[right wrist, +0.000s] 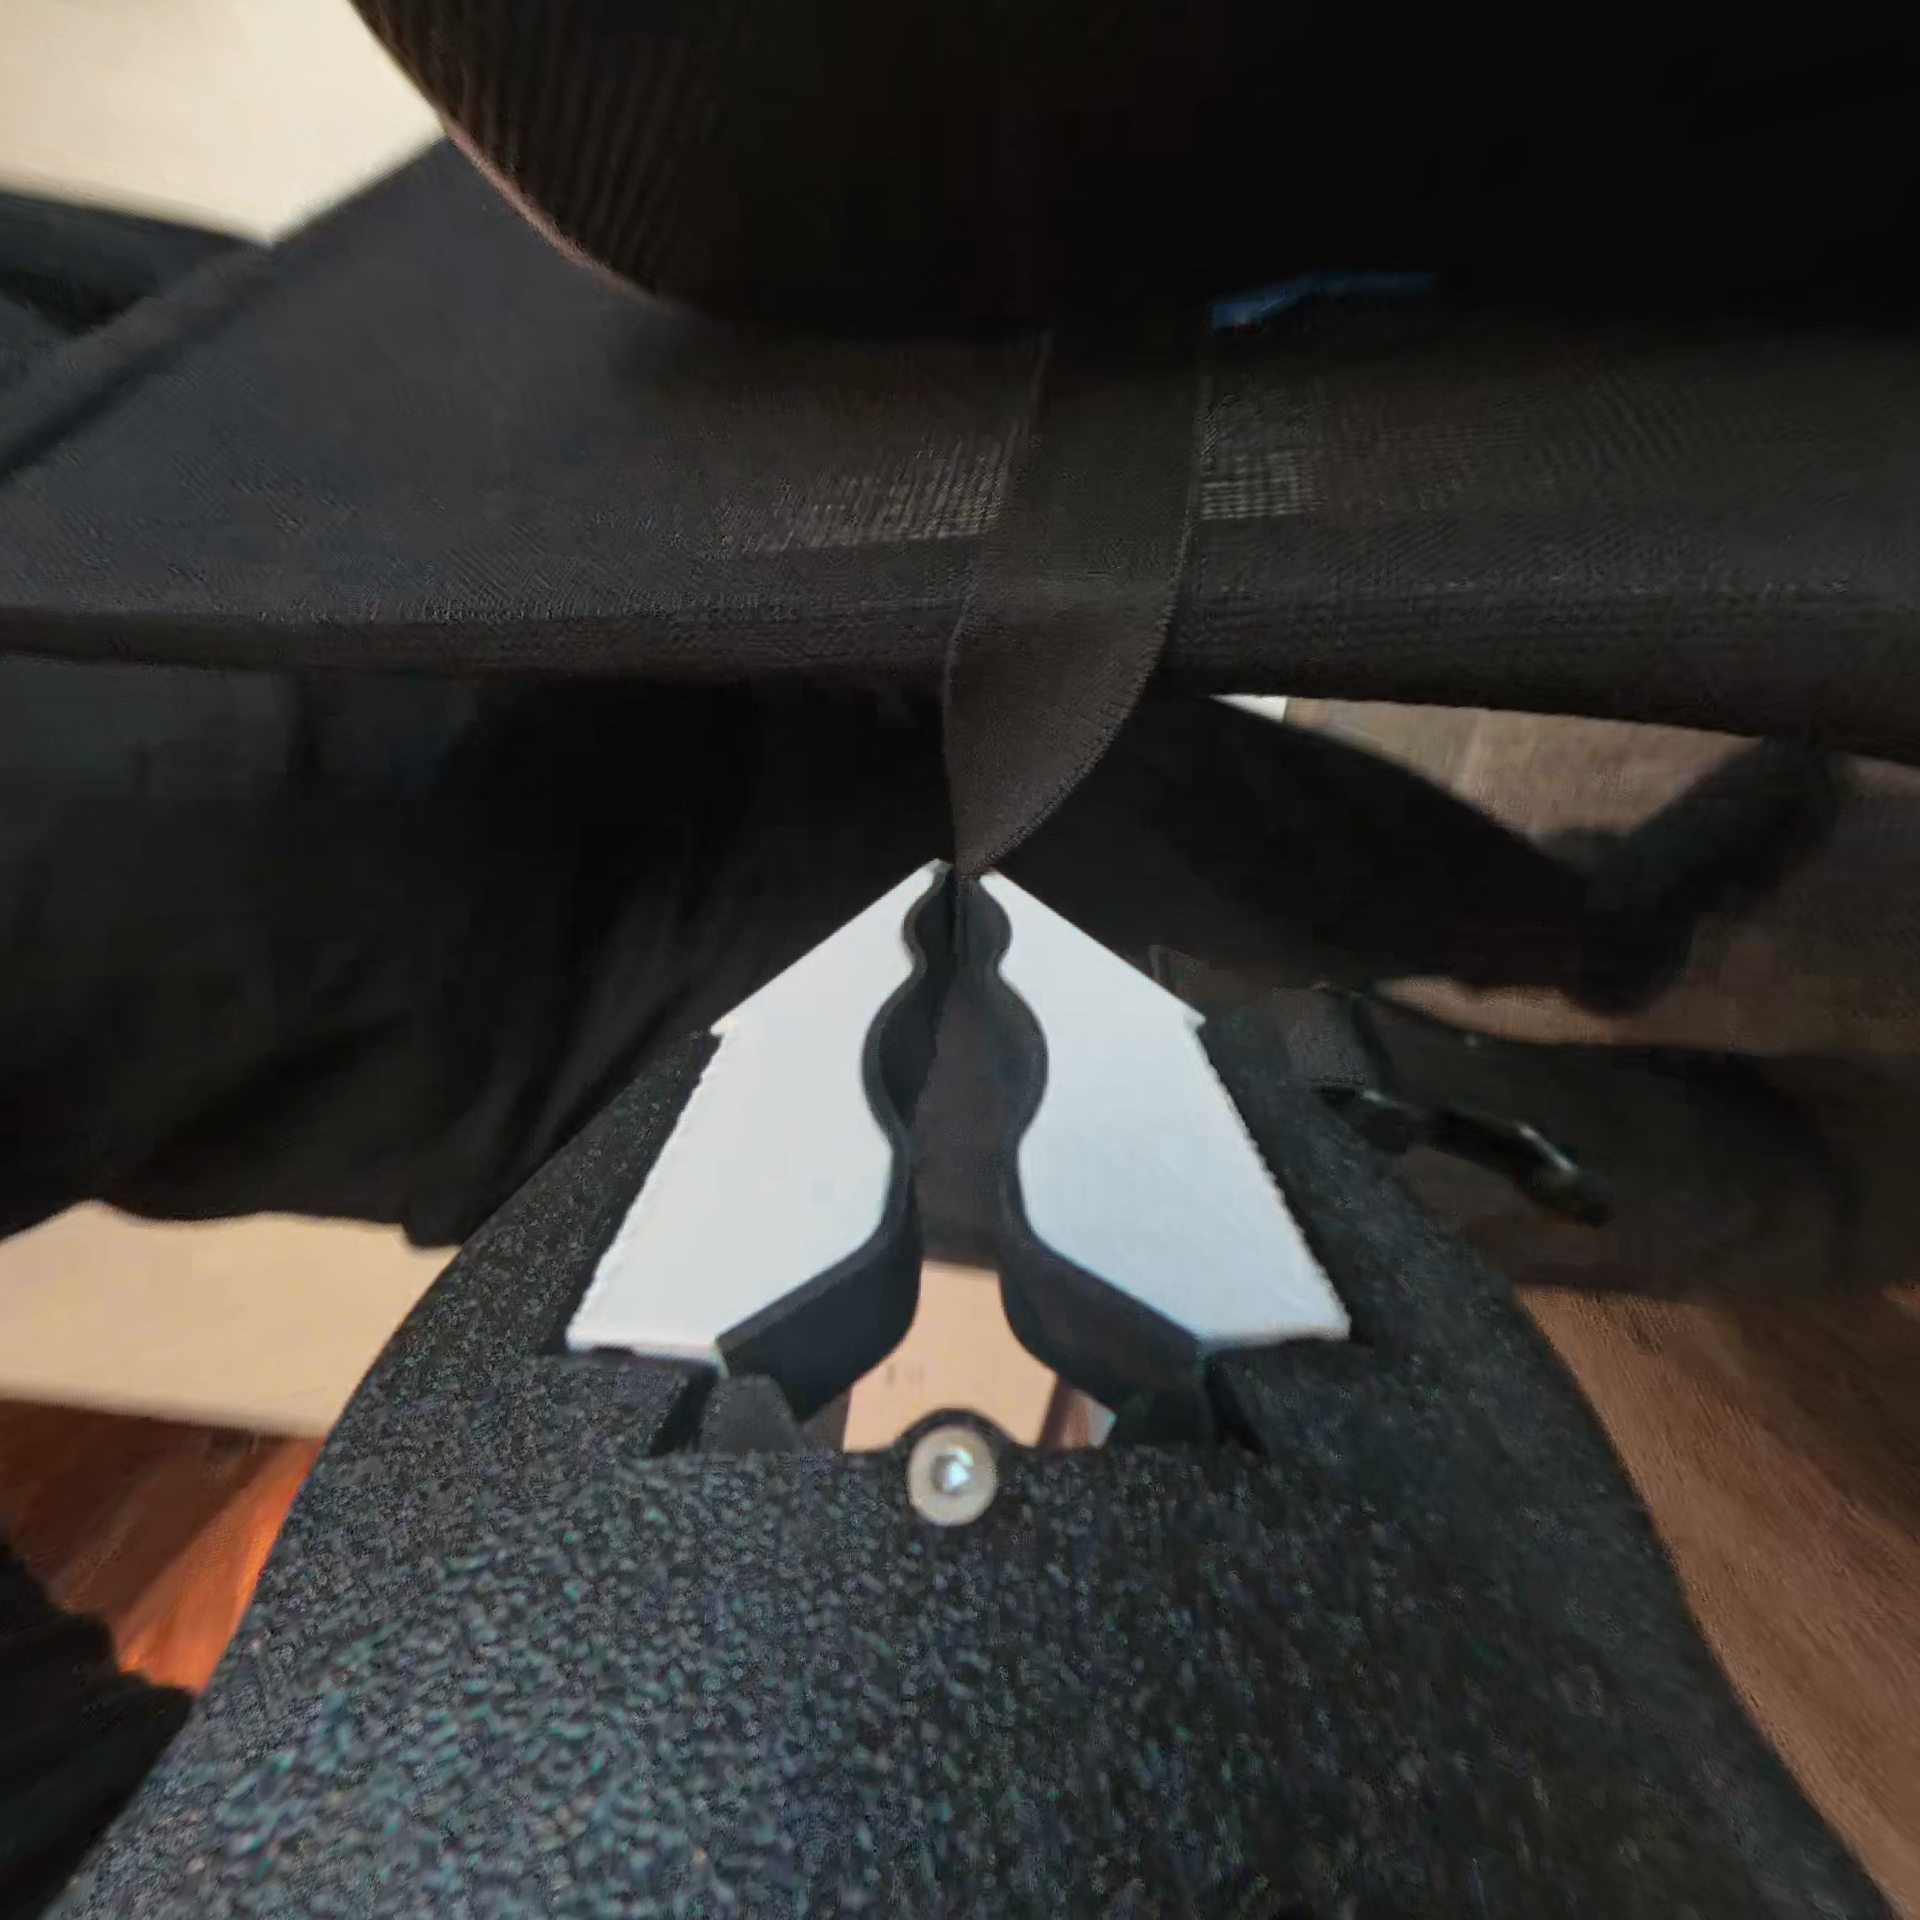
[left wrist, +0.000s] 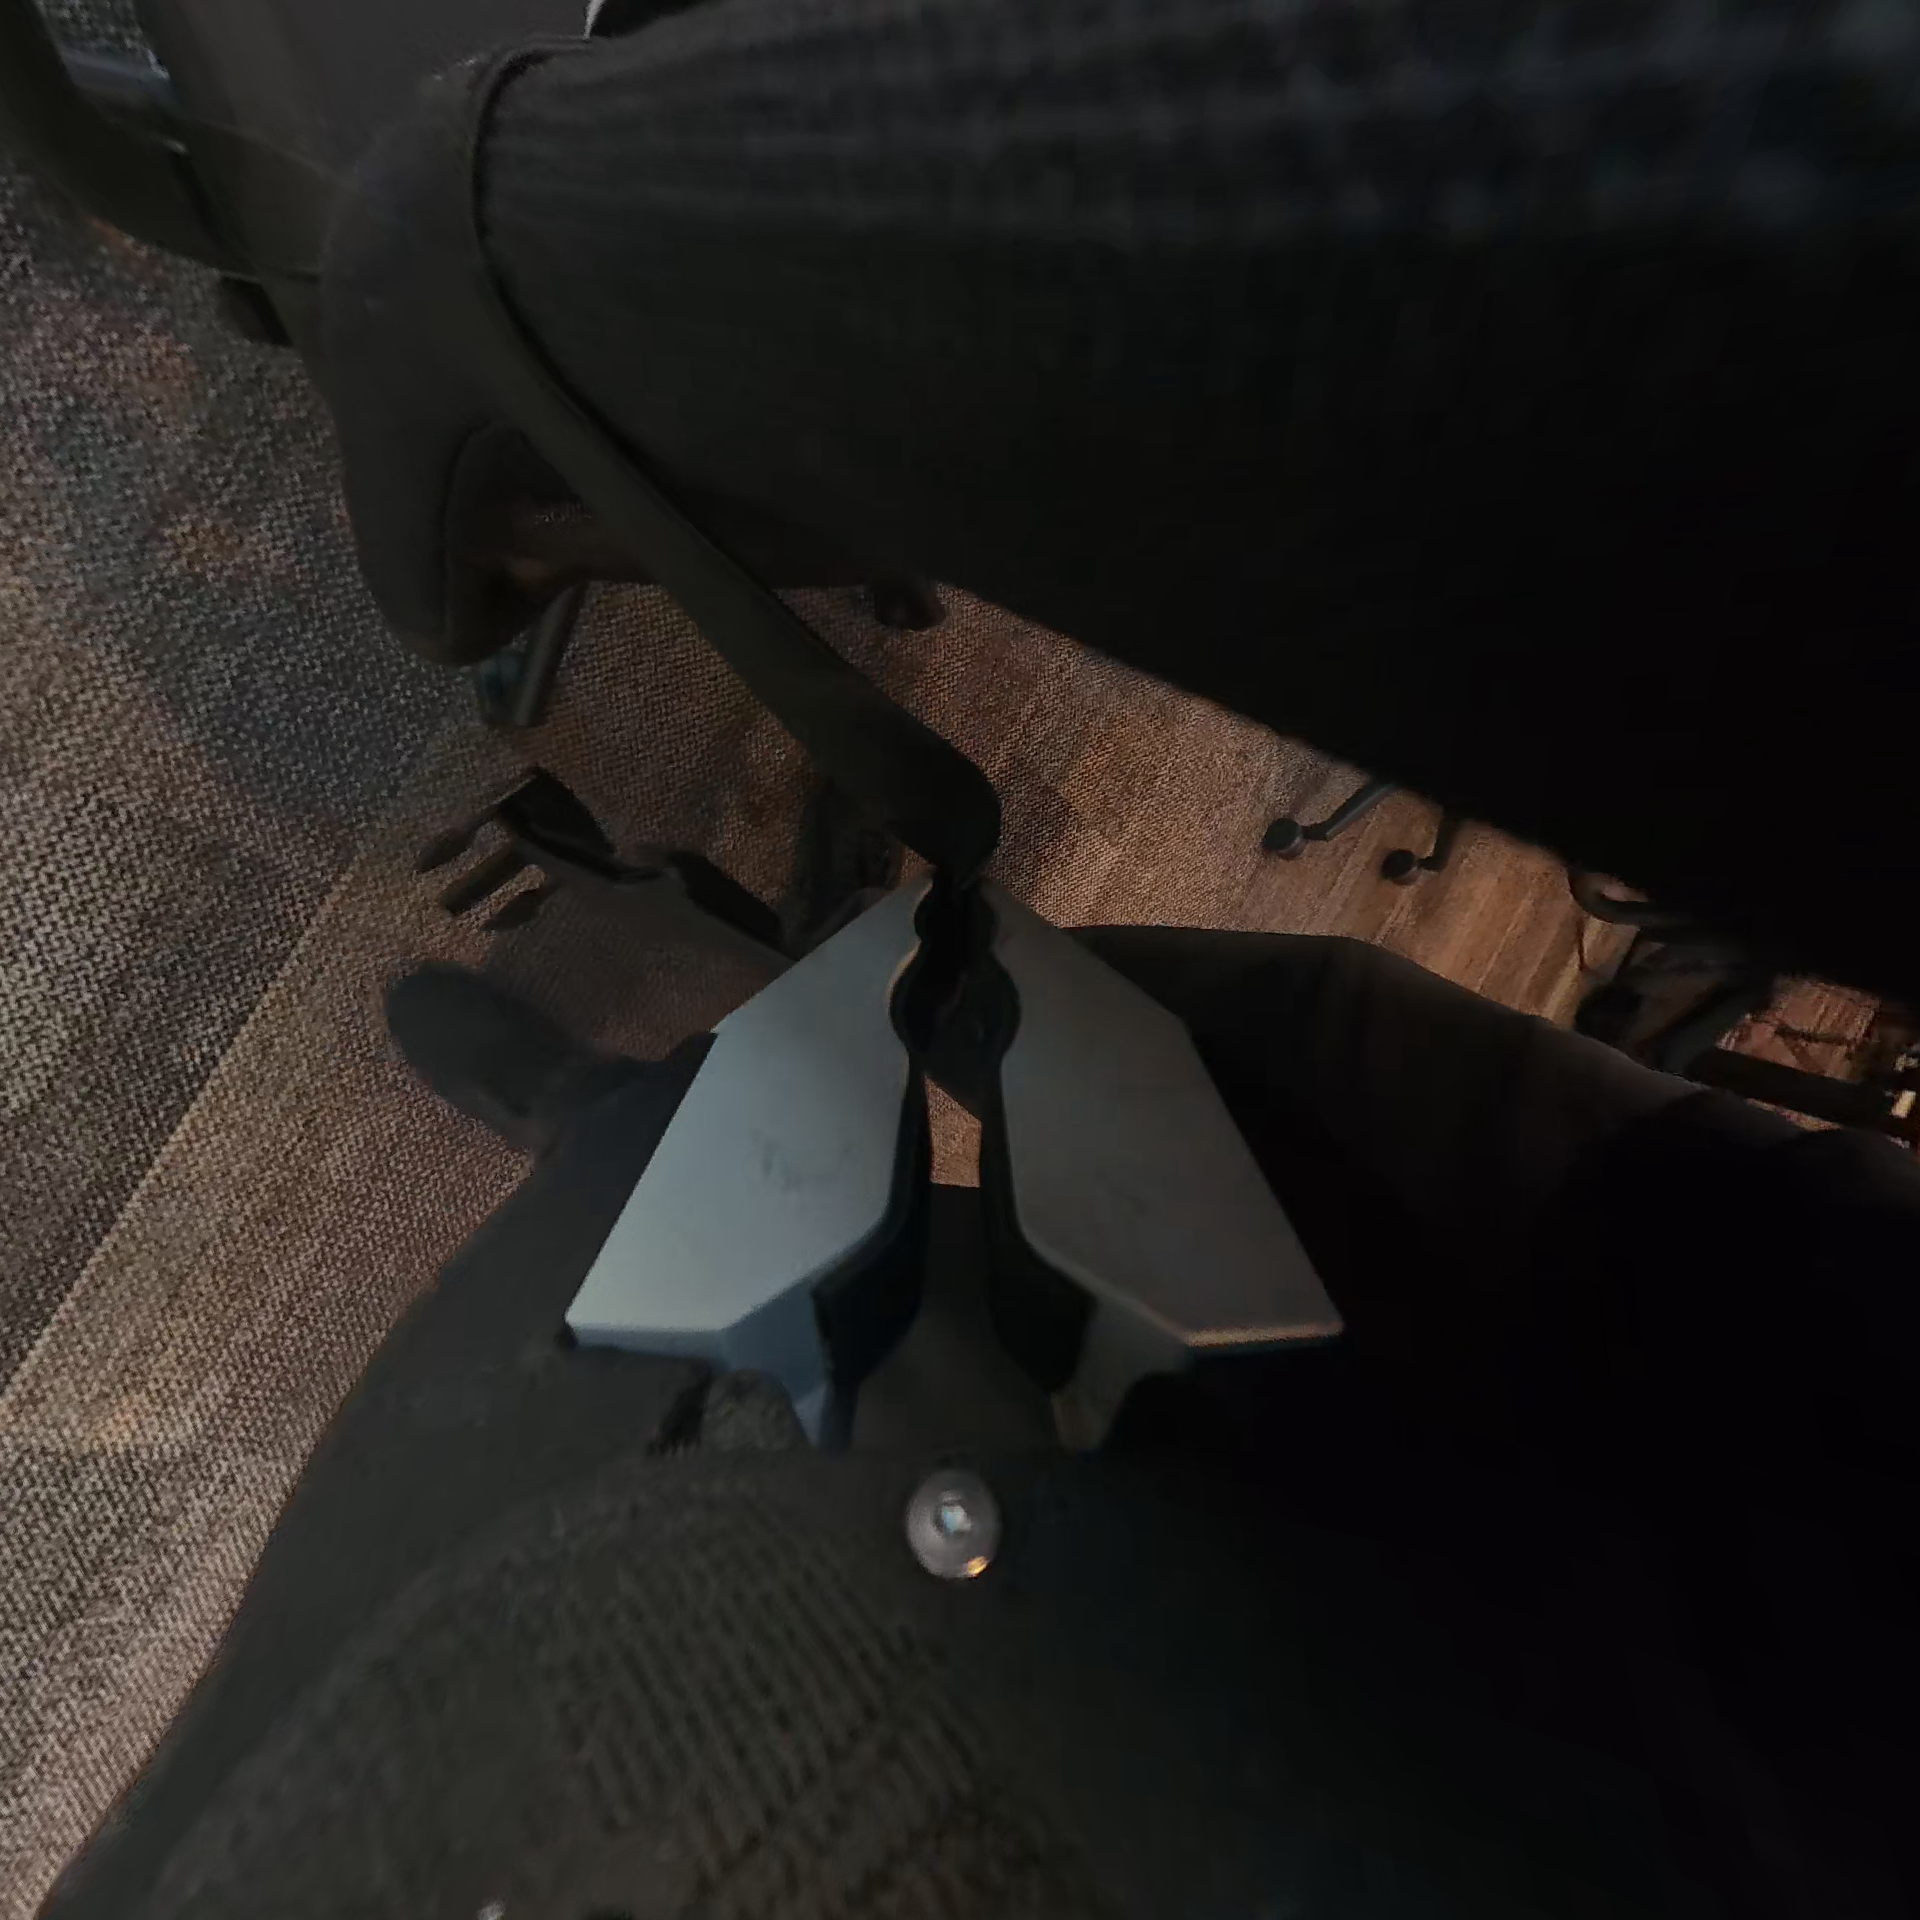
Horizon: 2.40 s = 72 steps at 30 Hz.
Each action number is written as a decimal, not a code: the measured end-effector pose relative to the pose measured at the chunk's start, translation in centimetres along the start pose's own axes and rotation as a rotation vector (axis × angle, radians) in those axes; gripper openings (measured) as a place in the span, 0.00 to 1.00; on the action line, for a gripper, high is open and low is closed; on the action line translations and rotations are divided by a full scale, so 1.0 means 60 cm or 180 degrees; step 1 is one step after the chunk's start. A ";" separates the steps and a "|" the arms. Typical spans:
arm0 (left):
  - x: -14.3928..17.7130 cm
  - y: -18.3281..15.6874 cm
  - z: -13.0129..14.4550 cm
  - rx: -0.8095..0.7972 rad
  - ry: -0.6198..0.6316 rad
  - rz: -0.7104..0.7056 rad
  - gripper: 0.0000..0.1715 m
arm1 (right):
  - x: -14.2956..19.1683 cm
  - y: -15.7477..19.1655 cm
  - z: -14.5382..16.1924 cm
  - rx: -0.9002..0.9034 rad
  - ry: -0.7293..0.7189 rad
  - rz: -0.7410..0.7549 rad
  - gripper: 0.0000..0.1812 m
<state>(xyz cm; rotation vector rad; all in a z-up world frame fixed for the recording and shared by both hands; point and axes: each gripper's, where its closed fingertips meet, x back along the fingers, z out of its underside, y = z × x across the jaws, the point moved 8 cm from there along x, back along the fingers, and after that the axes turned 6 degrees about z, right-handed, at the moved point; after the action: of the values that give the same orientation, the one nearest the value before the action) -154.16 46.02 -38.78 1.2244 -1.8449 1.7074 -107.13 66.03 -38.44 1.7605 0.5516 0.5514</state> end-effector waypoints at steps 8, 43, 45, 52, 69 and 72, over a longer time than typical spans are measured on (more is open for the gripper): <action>0.003 0.000 -0.004 -0.0307 0.0059 0.0174 0.00 | -0.032 -0.020 0.039 -0.0277 -0.1407 -0.0333 0.01; 0.047 -0.006 0.029 -0.1275 -0.0659 0.0537 0.00 | -0.201 0.086 0.117 0.0058 -0.3559 0.1002 0.02; 0.045 -0.006 0.034 -0.1506 -0.0619 0.0332 0.00 | -0.209 0.087 0.119 -0.0038 -0.3516 0.0795 0.02; 0.047 0.002 0.069 -0.2737 -0.0345 -0.1017 0.00 | -0.203 0.081 0.080 -0.0338 -0.3614 0.1044 0.02; 0.097 -0.002 0.047 -0.1820 -0.0599 0.0277 0.03 | -0.193 0.080 0.051 -0.0448 -0.3660 0.1403 0.02; 0.089 0.012 0.057 -0.1484 -0.0519 0.0459 0.01 | -0.195 0.077 0.053 -0.0532 -0.3657 0.1553 0.02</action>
<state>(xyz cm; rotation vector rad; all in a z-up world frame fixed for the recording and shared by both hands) -156.74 40.90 -36.00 1.0788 -2.3065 1.1631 -113.86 55.31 -35.67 1.7245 -0.7123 -0.1499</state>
